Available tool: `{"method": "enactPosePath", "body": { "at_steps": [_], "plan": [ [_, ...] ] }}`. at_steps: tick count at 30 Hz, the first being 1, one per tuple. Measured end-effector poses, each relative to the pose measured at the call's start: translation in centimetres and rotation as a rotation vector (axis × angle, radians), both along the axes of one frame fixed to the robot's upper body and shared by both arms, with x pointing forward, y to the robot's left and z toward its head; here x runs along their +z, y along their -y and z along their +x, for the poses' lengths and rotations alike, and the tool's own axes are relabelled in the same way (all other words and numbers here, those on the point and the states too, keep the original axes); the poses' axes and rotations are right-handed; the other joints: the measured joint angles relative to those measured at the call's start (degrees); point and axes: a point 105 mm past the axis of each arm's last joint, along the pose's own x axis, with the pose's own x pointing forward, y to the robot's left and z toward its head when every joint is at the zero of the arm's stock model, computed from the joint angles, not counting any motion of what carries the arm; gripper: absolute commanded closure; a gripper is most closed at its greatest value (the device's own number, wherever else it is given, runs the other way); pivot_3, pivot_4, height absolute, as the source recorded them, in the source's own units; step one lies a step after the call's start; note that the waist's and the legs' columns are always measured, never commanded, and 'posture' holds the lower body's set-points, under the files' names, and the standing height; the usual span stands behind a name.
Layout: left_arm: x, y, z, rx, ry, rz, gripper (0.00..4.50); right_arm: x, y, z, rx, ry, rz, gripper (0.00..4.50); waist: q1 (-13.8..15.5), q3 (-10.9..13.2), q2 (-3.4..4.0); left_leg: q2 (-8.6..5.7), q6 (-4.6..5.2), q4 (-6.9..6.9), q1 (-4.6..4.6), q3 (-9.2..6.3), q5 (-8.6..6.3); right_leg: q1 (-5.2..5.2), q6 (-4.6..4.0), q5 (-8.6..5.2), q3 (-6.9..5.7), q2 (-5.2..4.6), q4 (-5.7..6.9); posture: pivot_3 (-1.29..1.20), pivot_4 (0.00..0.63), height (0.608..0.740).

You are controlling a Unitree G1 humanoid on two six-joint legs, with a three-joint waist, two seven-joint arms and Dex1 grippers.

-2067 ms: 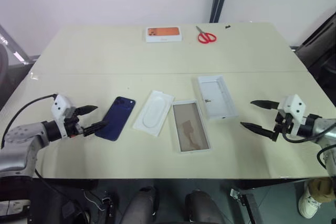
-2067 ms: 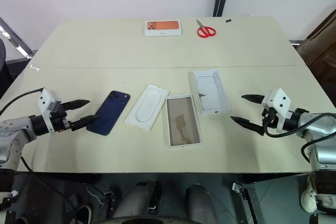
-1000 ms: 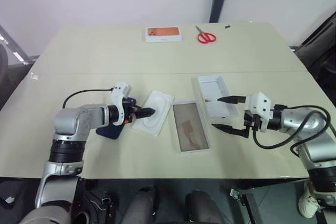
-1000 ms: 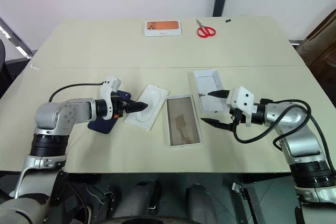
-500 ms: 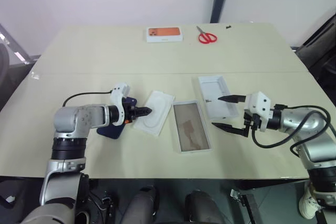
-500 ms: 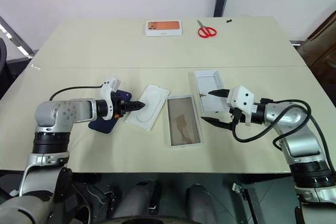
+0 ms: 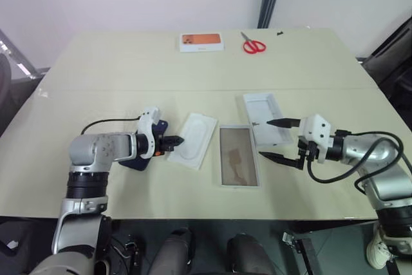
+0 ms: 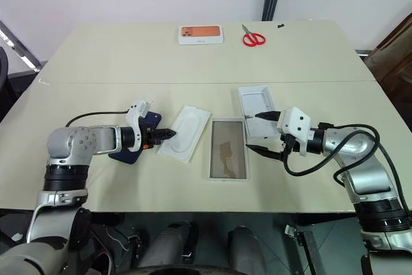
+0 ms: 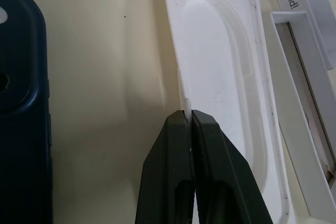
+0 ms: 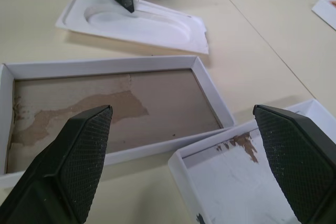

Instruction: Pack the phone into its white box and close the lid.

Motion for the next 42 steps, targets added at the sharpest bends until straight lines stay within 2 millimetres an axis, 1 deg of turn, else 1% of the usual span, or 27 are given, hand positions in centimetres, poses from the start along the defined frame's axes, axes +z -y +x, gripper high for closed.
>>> {"method": "enactPosePath", "body": {
  "at_steps": [7, 9, 11, 15, 16, 18, 21, 22, 24, 27, 28, 29, 31, 32, 34, 36, 39, 42],
  "plan": [
    [-0.1, -0.3, -0.2, 0.012, -0.019, -0.025, 4.47, 0.0, 0.0, 0.0, -0.003, 0.001, 0.003, 0.0, -0.1, 0.0, 0.0, 0.0, 0.01, -0.01, 0.01, 0.0, 0.0, 0.0, 0.0, 0.0, 0.0, 0.0, 0.0, 0.0, 0.15, 0.734],
    [0.0, -0.3, -0.1, 0.022, -0.022, -0.042, 4.47, -0.2, -0.3, -0.4, 0.007, -0.02, 0.018, 0.0, 0.0, 0.0, 0.0, 0.01, 0.01, -0.01, 0.0, 0.0, 0.0, 0.0, 0.0, 0.0, 0.0, 0.0, 0.0, 0.0, 0.15, 0.734],
    [0.2, -0.3, -0.1, 0.033, -0.018, -0.058, 4.47, -0.7, -1.0, -1.2, 0.032, -0.064, 0.047, 0.0, 0.0, 0.0, -0.01, 0.01, 0.01, -0.01, 0.0, -0.01, -0.01, -0.01, 0.0, 0.0, 0.0, 0.0, 0.0, 0.0, 0.15, 0.734],
    [1.0, -0.7, 0.2, 0.067, 0.001, -0.117, 4.47, -2.1, -3.5, -3.5, 0.135, -0.18, 0.084, 0.0, 0.0, 0.0, -0.03, 0.01, 0.04, 0.0, -0.02, -0.02, -0.02, -0.03, 0.0, 0.0, 0.0, 0.0, 0.0, 0.0, 0.15, 0.734],
    [1.2, -0.7, 0.2, 0.069, 0.003, -0.129, 4.47, -2.3, -4.0, -3.8, 0.154, -0.193, 0.082, 0.0, 0.0, 0.0, -0.03, 0.01, 0.04, 0.0, -0.02, -0.02, -0.02, -0.03, 0.0, 0.0, 0.0, 0.0, 0.0, 0.0, 0.15, 0.734],
    [1.6, -0.8, 0.3, 0.068, 0.016, -0.128, 4.47, -2.6, -4.7, -4.0, 0.182, -0.212, 0.08, 0.0, 0.0, 0.0, -0.04, 0.0, 0.04, 0.0, -0.02, -0.02, -0.02, -0.03, 0.0, 0.0, 0.0, 0.0, 0.0, 0.0, 0.15, 0.734],
    [2.0, -0.8, 0.4, 0.071, 0.031, -0.122, 4.47, -2.4, -5.8, -3.9, 0.236, -0.215, 0.079, 0.0, 0.0, 0.0, -0.05, 0.0, 0.03, 0.0, -0.02, -0.02, -0.02, -0.04, 0.0, 0.0, -0.01, 0.01, 0.0, 0.0, 0.15, 0.734],
    [2.3, -0.6, 0.6, 0.07, 0.039, -0.128, 4.47, -2.7, -6.2, -3.9, 0.263, -0.22, 0.059, 0.0, 0.0, 0.0, -0.07, 0.0, 0.03, 0.0, -0.02, -0.02, -0.02, -0.03, 0.0, 0.0, -0.02, 0.01, 0.0, 0.0, 0.15, 0.734],
    [3.1, -0.5, 0.9, 0.068, 0.062, -0.134, 4.47, -3.6, -6.8, -4.3, 0.315, -0.245, 0.018, 0.0, 0.1, 0.0, -0.08, 0.0, 0.01, 0.01, -0.03, -0.02, -0.01, -0.03, 0.0, 0.0, -0.02, 0.01, -0.01, 0.0, 0.15, 0.734],
    [3.4, -0.6, 1.1, 0.08, 0.072, -0.131, 4.47, -5.1, -7.1, -4.8, 0.358, -0.285, -0.029, 0.0, 0.0, 0.1, -0.1, -0.02, -0.06, 0.01, -0.04, -0.01, 0.03, -0.04, 0.01, 0.0, -0.01, 0.0, -0.01, 0.0, 0.15, 0.734],
    [3.4, -0.6, 1.1, 0.082, 0.073, -0.129, 4.5, -5.5, -7.0, -4.8, 0.369, -0.286, -0.052, 0.53, 0.0, 0.1, -0.1, -0.01, -0.06, 0.02, -0.04, -0.02, 0.03, -0.04, 0.01, 0.0, -0.02, 0.01, -0.01, 0.0, 0.15, 0.734],
    [3.4, -0.6, 1.1, 0.083, 0.074, -0.127, 4.5, -5.9, -6.9, -4.9, 0.372, -0.293, -0.068, 0.85, 0.0, 0.1, -0.1, -0.01, -0.06, 0.01, -0.04, -0.02, 0.03, -0.04, 0.01, 0.0, -0.02, 0.01, -0.01, 0.0, 0.15, 0.734],
    [3.4, -0.7, 1.2, 0.088, 0.074, -0.127, 4.5, -6.7, -6.6, -4.7, 0.373, -0.305, -0.099, 1.91, 0.0, 0.1, -0.1, -0.01, -0.09, 0.02, -0.04, -0.02, 0.05, -0.05, 0.01, 0.0, -0.02, 0.01, 0.0, 0.0, 0.15, 0.734],
    [3.5, -0.7, 1.2, 0.094, 0.075, -0.133, 4.5, -6.9, -6.5, -4.3, 0.367, -0.303, -0.113, 2.34, 0.0, 0.1, -0.1, -0.01, -0.12, 0.02, -0.04, -0.01, 0.07, -0.05, 0.01, 0.0, -0.01, 0.01, 0.0, 0.0, 0.15, 0.734],
    [3.6, -0.9, 1.3, 0.107, 0.079, -0.136, 4.5, -6.8, -6.3, -3.7, 0.357, -0.289, -0.124, 3.47, -0.1, 0.1, -0.11, -0.01, -0.32, 0.0, -0.04, -0.02, 0.19, -0.06, 0.01, 0.0, -0.02, 0.02, 0.0, 0.0, 0.15, 0.734],
    [3.8, -0.8, 1.3, 0.109, 0.085, -0.144, 4.5, -6.4, -6.5, -3.3, 0.359, -0.274, -0.119, 4.44, -0.1, 0.1, -0.11, 0.01, -0.36, -0.01, -0.04, -0.03, 0.21, -0.07, 0.01, 0.0, -0.02, 0.03, 0.0, 0.0, 0.15, 0.734],
    [3.8, -0.8, 1.3, 0.119, 0.085, -0.153, 4.5, -5.9, -7.0, -2.7, 0.36, -0.246, -0.1, 4.44, -0.1, 0.1, -0.11, 0.01, -0.36, 0.01, -0.04, -0.02, 0.21, -0.06, 0.01, 0.0, -0.01, 0.03, 0.0, 0.0, 0.15, 0.734],
    [4.4, -0.7, 1.6, 0.139, 0.093, -0.188, 4.5, -5.3, -7.7, -1.1, 0.328, -0.173, -0.082, 4.44, -0.1, 0.1, -0.13, 0.0, -0.38, 0.02, -0.04, -0.03, 0.22, -0.07, 0.01, 0.0, -0.02, 0.04, 0.02, 0.0, 0.15, 0.734]
  ]
}}
